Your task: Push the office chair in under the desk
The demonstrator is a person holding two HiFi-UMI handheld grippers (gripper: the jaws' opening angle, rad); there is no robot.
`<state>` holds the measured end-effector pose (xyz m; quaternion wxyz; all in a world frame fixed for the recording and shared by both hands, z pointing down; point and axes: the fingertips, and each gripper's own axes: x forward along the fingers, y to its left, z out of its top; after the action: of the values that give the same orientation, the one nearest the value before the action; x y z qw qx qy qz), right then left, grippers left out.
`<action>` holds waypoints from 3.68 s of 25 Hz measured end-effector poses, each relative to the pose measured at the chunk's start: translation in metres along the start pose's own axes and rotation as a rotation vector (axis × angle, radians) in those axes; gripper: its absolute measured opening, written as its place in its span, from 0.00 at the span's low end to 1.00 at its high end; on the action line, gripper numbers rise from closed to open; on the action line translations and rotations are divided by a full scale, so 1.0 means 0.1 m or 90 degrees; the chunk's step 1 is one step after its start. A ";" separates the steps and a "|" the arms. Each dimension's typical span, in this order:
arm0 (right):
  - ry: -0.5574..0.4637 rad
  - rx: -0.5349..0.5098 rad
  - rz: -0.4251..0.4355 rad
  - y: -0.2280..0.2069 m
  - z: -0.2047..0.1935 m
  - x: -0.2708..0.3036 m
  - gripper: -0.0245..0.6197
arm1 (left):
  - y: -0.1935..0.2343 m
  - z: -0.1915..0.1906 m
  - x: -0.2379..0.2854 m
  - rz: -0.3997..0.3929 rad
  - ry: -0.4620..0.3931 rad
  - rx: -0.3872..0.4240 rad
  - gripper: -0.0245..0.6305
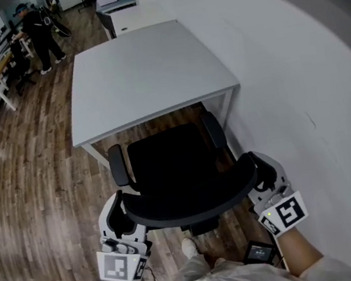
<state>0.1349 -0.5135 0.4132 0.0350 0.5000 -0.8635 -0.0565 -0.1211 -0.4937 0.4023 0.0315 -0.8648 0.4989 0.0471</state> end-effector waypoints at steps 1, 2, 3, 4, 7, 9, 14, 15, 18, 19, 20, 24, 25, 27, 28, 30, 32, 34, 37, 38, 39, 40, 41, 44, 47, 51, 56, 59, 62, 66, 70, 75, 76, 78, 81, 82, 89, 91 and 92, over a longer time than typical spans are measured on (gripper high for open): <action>-0.002 0.001 -0.002 0.00 0.00 0.04 0.39 | 0.04 -0.01 0.03 -0.001 0.000 0.000 0.40; -0.002 0.001 -0.004 0.00 -0.01 0.07 0.39 | 0.07 -0.02 0.05 -0.002 0.000 0.000 0.40; -0.003 0.002 -0.007 -0.01 -0.01 0.11 0.39 | 0.10 -0.02 0.07 -0.004 0.000 -0.001 0.40; -0.003 0.004 -0.010 -0.01 -0.01 0.13 0.39 | 0.13 -0.03 0.09 -0.005 0.000 -0.001 0.40; -0.005 0.007 -0.018 -0.04 -0.01 0.23 0.39 | 0.22 -0.02 0.17 -0.009 0.000 -0.002 0.40; -0.012 0.008 -0.021 -0.06 0.00 0.31 0.39 | 0.28 -0.02 0.23 -0.011 0.001 -0.003 0.40; -0.027 0.009 -0.033 -0.13 -0.02 0.50 0.39 | 0.41 -0.05 0.37 -0.014 0.001 -0.002 0.40; -0.026 0.010 -0.036 -0.14 -0.02 0.54 0.39 | 0.44 -0.05 0.41 -0.015 0.002 -0.002 0.40; -0.021 0.009 -0.038 -0.19 -0.02 0.66 0.39 | 0.53 -0.07 0.52 -0.019 0.005 -0.006 0.40; -0.021 0.009 -0.038 -0.21 -0.03 0.70 0.39 | 0.56 -0.08 0.56 -0.020 0.005 -0.007 0.40; -0.022 0.010 -0.040 -0.22 -0.03 0.75 0.39 | 0.59 -0.08 0.60 -0.022 0.004 -0.007 0.40; -0.019 0.010 -0.043 -0.28 -0.06 0.95 0.39 | 0.73 -0.12 0.75 -0.026 0.003 -0.009 0.41; -0.018 0.008 -0.040 -0.31 -0.07 1.00 0.39 | 0.76 -0.13 0.80 -0.025 0.004 -0.009 0.41; -0.015 0.007 -0.033 -0.36 -0.07 1.12 0.39 | 0.84 -0.15 0.90 -0.023 0.007 -0.010 0.41; -0.014 0.007 -0.031 -0.39 -0.08 1.17 0.39 | 0.87 -0.15 0.95 -0.024 0.008 -0.011 0.41; -0.014 0.010 -0.028 -0.45 -0.08 1.26 0.39 | 0.92 -0.15 1.05 -0.026 0.008 -0.012 0.41; -0.013 0.010 -0.024 -0.51 -0.09 1.37 0.39 | 0.98 -0.16 1.15 -0.024 0.007 -0.012 0.41; -0.014 0.011 -0.019 -0.57 -0.10 1.49 0.39 | 1.04 -0.18 1.25 -0.020 0.007 -0.012 0.41; -0.014 0.011 -0.016 -0.69 -0.12 1.64 0.39 | 1.10 -0.21 1.41 -0.016 0.009 -0.012 0.41; -0.013 0.010 -0.014 -0.72 -0.13 1.69 0.39 | 1.12 -0.22 1.46 -0.015 0.009 -0.012 0.41; -0.011 0.010 -0.012 -0.74 -0.13 1.73 0.39 | 1.15 -0.22 1.49 -0.012 0.009 -0.012 0.41; -0.011 0.009 -0.010 -0.76 -0.13 1.78 0.39 | 1.18 -0.22 1.52 -0.010 0.009 -0.011 0.41; -0.011 0.009 -0.008 -0.77 -0.13 1.82 0.39 | 1.20 -0.21 1.55 -0.008 0.008 -0.011 0.41; -0.018 0.013 -0.002 -0.83 -0.11 1.95 0.39 | 1.28 -0.21 1.66 -0.002 0.006 -0.010 0.41; -0.023 0.012 0.003 -0.89 -0.11 2.06 0.39 | 1.34 -0.22 1.77 0.002 0.008 -0.010 0.41; -0.028 0.013 0.011 -0.96 -0.12 2.19 0.39 | 1.41 -0.22 1.88 0.008 0.008 -0.009 0.41; -0.030 0.019 0.020 -1.05 -0.13 2.29 0.39 | 1.44 -0.23 2.00 0.014 0.008 -0.008 0.41; -0.032 0.021 0.019 -1.12 -0.14 2.35 0.39 | 1.47 -0.25 2.08 0.013 0.008 -0.008 0.41; -0.034 0.024 0.018 -1.16 -0.19 2.44 0.39 | 1.52 -0.29 2.16 0.014 0.010 -0.009 0.41; -0.033 0.027 0.026 -1.20 -0.18 2.52 0.39 | 1.56 -0.27 2.23 0.016 0.007 -0.009 0.41; -0.032 0.030 0.033 -1.26 -0.19 2.59 0.38 | 1.61 -0.27 2.31 0.017 0.007 -0.008 0.41; -0.028 0.037 0.032 -1.31 -0.22 2.63 0.35 | 1.64 -0.27 2.37 0.018 0.010 -0.009 0.41; -0.028 0.037 0.032 -1.32 -0.22 2.64 0.35 | 1.64 -0.27 2.38 0.019 0.010 -0.009 0.41; -0.027 0.033 0.035 -1.32 -0.22 2.66 0.35 | 1.65 -0.27 2.39 0.020 0.011 -0.009 0.41; -0.023 0.031 0.041 -1.32 -0.23 2.67 0.35 | 1.66 -0.27 2.40 0.023 0.013 -0.007 0.41; -0.022 0.030 0.042 -1.32 -0.23 2.68 0.35 | 1.67 -0.28 2.40 0.024 0.014 -0.006 0.41; -0.016 0.031 0.047 -1.34 -0.26 2.76 0.35 | 1.75 -0.32 2.47 0.022 0.021 -0.014 0.41; -0.012 0.029 0.049 -1.35 -0.26 2.79 0.35 | 1.77 -0.33 2.49 0.019 0.022 -0.019 0.41; -0.010 0.028 0.048 -1.36 -0.26 2.81 0.35 | 1.78 -0.33 2.51 0.019 0.022 -0.021 0.41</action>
<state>0.1151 -0.8256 0.4217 0.0194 0.4671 -0.8831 -0.0397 -0.1487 -0.8017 0.4058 0.0079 -0.8583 0.5114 0.0406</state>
